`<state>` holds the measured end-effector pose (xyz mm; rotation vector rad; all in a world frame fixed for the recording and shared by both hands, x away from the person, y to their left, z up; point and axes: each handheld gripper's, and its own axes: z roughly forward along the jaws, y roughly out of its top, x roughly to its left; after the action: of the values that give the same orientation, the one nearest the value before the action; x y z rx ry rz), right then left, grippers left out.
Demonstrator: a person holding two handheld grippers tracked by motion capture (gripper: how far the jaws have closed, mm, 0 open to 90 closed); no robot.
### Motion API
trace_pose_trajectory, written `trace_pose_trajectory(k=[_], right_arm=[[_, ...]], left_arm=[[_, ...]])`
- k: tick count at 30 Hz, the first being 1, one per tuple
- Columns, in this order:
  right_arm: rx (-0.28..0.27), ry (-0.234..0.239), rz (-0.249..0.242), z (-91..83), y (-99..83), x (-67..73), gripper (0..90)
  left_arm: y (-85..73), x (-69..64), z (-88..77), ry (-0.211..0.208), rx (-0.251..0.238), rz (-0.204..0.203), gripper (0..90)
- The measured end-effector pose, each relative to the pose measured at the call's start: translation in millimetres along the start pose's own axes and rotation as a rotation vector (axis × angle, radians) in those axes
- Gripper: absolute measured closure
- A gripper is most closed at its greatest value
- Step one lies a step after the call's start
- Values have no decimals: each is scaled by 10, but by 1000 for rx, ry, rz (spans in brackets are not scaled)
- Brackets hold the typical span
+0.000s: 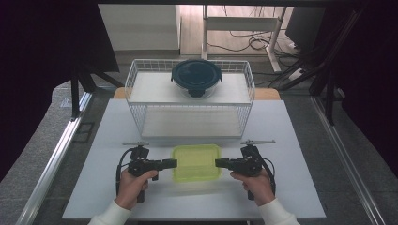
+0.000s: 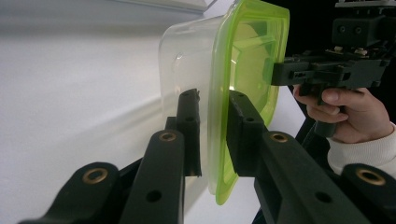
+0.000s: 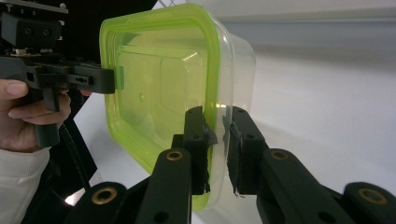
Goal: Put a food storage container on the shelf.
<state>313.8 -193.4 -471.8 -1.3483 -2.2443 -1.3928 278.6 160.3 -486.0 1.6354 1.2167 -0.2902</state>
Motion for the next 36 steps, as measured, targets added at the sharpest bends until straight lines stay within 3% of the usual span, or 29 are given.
trace_pose_trajectory(k=[14,18,25,36], right_arm=[[-29,-7,-51,-70,93,112,785],[-37,-11,-56,-81,123,125,785],[-76,-6,-91,-178,255,216,786],[-98,-7,-139,-284,402,350,785]], left_arm=[[116,-112,-97,11,-10,77,769],[178,-114,-100,8,-14,81,770],[334,-267,-207,17,-30,119,771],[427,-368,-294,12,-48,136,773]])
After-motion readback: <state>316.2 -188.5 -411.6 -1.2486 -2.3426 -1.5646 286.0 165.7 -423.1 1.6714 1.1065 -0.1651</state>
